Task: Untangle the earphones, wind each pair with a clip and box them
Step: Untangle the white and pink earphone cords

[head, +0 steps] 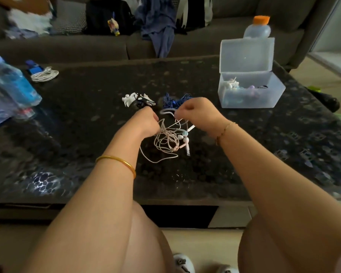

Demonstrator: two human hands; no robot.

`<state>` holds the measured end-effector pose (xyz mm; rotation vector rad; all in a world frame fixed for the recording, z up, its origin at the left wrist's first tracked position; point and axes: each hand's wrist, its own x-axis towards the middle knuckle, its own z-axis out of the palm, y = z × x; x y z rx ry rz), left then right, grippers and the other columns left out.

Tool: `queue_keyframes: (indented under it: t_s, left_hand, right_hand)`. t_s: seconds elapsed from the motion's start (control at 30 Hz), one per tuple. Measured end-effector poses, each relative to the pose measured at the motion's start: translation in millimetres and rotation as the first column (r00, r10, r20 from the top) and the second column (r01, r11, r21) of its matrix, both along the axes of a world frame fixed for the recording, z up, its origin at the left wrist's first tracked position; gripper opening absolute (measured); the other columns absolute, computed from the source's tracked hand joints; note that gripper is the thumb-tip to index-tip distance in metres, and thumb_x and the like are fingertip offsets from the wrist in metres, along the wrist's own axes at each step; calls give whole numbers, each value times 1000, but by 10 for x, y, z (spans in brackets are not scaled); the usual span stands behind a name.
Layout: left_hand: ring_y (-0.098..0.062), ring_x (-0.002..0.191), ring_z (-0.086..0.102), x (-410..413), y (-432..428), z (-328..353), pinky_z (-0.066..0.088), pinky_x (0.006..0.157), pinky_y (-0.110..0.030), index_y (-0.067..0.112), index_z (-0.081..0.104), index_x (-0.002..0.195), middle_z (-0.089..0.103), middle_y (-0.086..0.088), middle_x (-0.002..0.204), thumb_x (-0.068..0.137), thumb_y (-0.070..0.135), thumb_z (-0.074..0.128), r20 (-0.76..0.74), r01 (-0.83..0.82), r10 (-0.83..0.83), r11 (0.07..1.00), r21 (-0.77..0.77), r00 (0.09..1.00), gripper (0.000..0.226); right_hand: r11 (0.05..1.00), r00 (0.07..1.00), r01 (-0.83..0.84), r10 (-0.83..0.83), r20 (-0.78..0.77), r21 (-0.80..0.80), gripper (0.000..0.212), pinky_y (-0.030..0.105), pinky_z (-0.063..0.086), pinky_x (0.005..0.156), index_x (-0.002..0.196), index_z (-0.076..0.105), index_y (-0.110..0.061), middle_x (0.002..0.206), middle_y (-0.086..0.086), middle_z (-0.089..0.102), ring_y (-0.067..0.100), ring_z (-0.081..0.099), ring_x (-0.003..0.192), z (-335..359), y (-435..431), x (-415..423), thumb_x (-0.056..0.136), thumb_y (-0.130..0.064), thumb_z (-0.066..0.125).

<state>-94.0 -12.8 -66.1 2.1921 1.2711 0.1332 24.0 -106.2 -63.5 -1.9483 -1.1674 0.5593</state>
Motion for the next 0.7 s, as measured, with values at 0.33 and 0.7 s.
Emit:
queue_keyframes:
  t_s: [0.33, 0.7]
  left_hand:
    - [-30, 118, 48, 181, -12, -138, 45, 100, -44, 17, 66, 113, 58, -9, 123, 89, 28, 64, -56, -58, 62, 995, 78, 997, 26]
    - [-6, 58, 52, 277, -160, 52, 42, 51, -14, 0, 64, 102, 65, -18, 95, 100, 11, 43, 412, -95, 101, 995, -34, 906, 23]
  right_hand:
    - [801, 309, 558, 42, -950, 217, 25, 30, 55, 59, 65, 35, -16, 51, 1, 36, 15, 45, 42, 193, -240, 190, 89, -12, 34]
    - [755, 816, 501, -250, 521, -423, 38, 39, 47, 83, 117, 58, -10, 101, 8, 57, 29, 56, 96, -66, -566, 609, 89, -35, 55]
